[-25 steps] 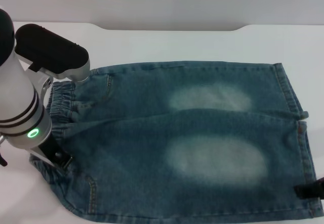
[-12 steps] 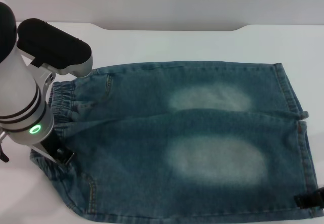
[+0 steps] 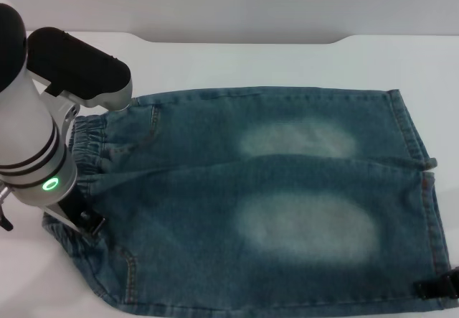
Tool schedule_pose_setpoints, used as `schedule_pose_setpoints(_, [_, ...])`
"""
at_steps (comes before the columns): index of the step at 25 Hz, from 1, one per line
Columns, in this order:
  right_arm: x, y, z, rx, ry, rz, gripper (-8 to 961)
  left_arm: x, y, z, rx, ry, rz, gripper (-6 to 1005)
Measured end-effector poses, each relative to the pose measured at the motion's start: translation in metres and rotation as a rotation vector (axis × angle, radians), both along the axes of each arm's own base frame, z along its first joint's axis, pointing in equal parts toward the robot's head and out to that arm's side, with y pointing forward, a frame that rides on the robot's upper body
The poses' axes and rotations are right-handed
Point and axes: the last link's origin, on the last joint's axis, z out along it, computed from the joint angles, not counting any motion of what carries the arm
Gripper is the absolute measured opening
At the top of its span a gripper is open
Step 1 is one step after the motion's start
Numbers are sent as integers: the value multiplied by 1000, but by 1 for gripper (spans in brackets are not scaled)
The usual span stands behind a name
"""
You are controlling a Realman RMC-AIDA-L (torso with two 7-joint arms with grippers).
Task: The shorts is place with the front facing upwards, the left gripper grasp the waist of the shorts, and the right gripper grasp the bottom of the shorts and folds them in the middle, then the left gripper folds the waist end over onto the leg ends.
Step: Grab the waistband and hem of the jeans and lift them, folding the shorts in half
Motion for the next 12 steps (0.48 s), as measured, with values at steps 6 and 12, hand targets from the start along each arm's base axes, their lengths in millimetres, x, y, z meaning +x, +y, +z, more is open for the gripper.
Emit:
schedule_pose_setpoints(6, [0,0,0,-1,0,-1,712,0,0,-1,-2,-1,0,102])
schedule_pose_setpoints(12, [2,0,-5,-29,0,-10,676,0,0,-1,-2,-1,0,108])
